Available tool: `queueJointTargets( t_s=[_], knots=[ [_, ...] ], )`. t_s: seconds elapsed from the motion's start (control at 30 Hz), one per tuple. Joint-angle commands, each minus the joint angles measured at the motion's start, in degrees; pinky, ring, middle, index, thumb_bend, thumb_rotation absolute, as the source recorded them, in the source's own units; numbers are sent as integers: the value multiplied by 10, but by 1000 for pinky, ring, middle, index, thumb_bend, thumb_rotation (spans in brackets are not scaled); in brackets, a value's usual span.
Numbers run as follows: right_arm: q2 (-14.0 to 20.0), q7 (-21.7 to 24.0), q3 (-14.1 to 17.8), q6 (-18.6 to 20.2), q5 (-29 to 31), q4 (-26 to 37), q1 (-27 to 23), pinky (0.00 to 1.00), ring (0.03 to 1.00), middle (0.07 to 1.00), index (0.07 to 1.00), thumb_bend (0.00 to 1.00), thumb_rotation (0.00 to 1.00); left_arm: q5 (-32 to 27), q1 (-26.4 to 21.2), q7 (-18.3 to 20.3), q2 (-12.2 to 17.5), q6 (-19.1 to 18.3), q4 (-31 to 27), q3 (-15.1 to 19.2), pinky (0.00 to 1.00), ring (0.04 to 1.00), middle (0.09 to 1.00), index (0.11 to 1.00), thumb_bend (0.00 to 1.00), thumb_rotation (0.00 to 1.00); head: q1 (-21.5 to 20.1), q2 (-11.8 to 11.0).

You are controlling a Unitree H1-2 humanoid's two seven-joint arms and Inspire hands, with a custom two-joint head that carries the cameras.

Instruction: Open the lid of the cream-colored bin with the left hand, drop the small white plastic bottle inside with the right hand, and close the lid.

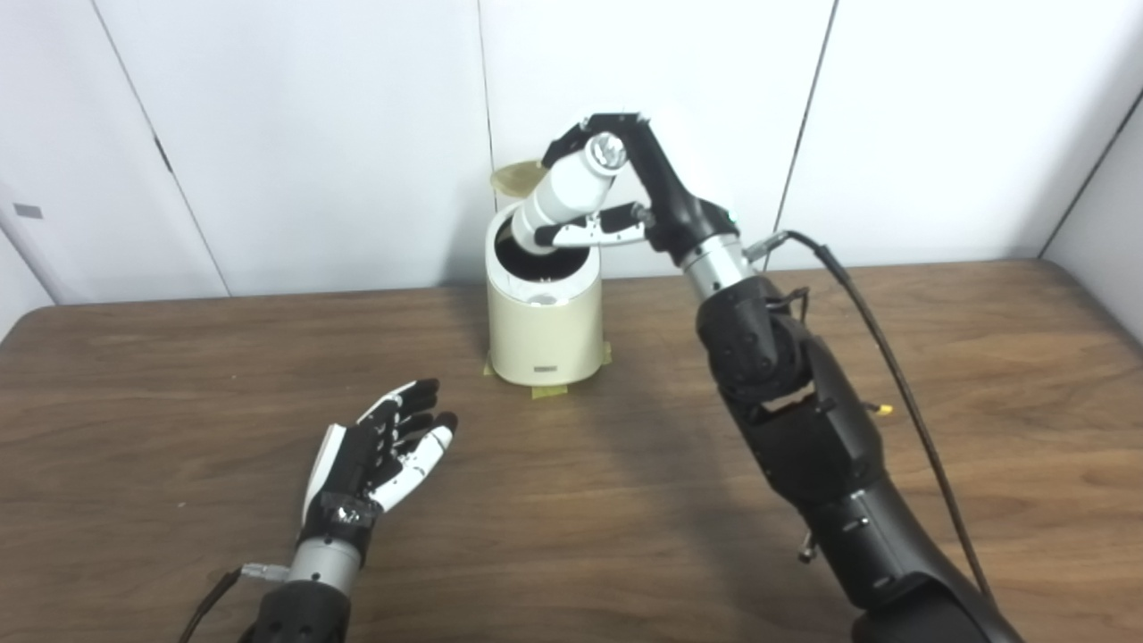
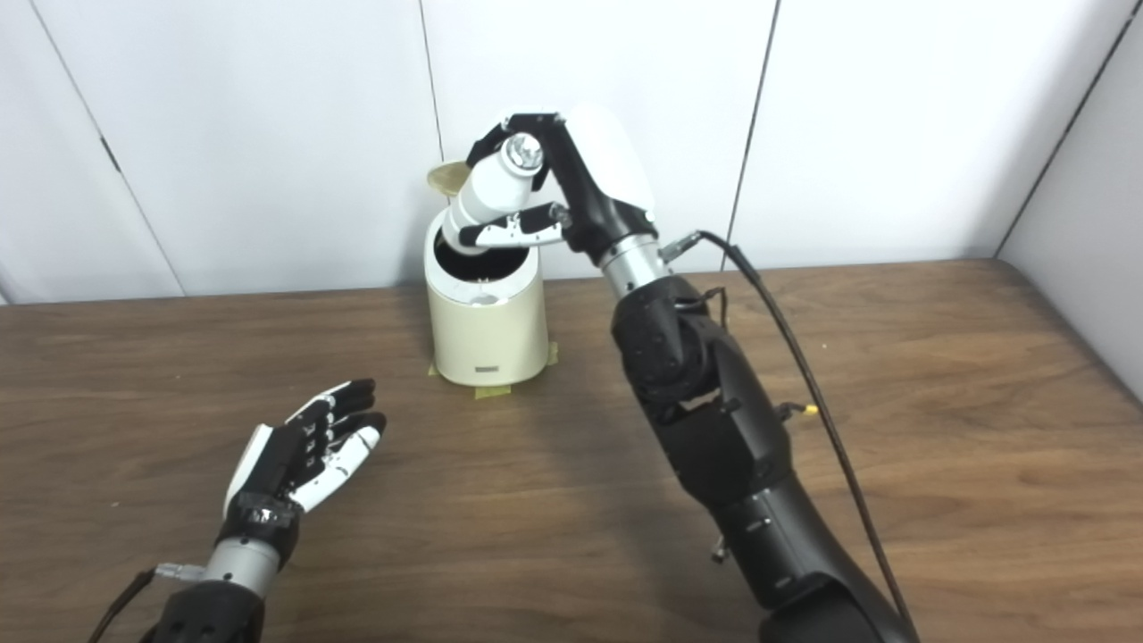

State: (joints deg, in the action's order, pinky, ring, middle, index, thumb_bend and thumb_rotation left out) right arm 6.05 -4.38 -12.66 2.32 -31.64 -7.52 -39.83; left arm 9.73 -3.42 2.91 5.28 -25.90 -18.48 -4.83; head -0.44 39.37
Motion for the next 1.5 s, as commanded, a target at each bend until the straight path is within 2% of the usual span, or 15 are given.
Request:
queueJointTargets(
  t_s=[0.0,0.2,0.4,0.57,0.87,1.13,1.3,1.47],
  knots=[
    [0,-15,1,-33,1,-2,-38,379,417,498,501,520,0,7,-11,-3,-2,5,-18,0,808,850,853,856,512,421,0,1],
    [-5,-19,0,-44,-4,-35,-45,379,420,498,495,520,0,8,-11,-2,-4,3,-23,-1,786,837,843,856,505,415,5,3],
    [1,-83,-7,-88,-45,-99,-54,368,413,500,497,511,0,2,-11,1,-9,4,-22,-1,804,838,836,862,505,410,10,5],
    [1,-118,-2,-115,-48,-125,-51,347,412,505,494,501,0,5,-11,1,-8,5,-24,-1,806,833,829,855,502,408,14,6],
    [7,-115,4,-105,-47,-105,-45,361,413,503,497,502,0,2,-6,2,-11,4,-28,-2,792,832,833,866,492,399,8,9],
    [22,-96,-9,-93,-71,-89,-39,351,409,501,512,500,0,-1,-4,-1,-18,2,-30,-1,796,832,834,865,497,388,9,13],
    [33,-78,-29,-50,-123,-76,-41,330,409,500,524,514,0,3,-3,0,-17,5,-29,0,792,830,830,864,502,398,7,13],
    [34,-74,-34,-40,-132,-72,-43,339,418,499,510,519,0,6,0,-1,-17,4,-33,0,793,827,823,865,492,401,6,14]
  ],
)
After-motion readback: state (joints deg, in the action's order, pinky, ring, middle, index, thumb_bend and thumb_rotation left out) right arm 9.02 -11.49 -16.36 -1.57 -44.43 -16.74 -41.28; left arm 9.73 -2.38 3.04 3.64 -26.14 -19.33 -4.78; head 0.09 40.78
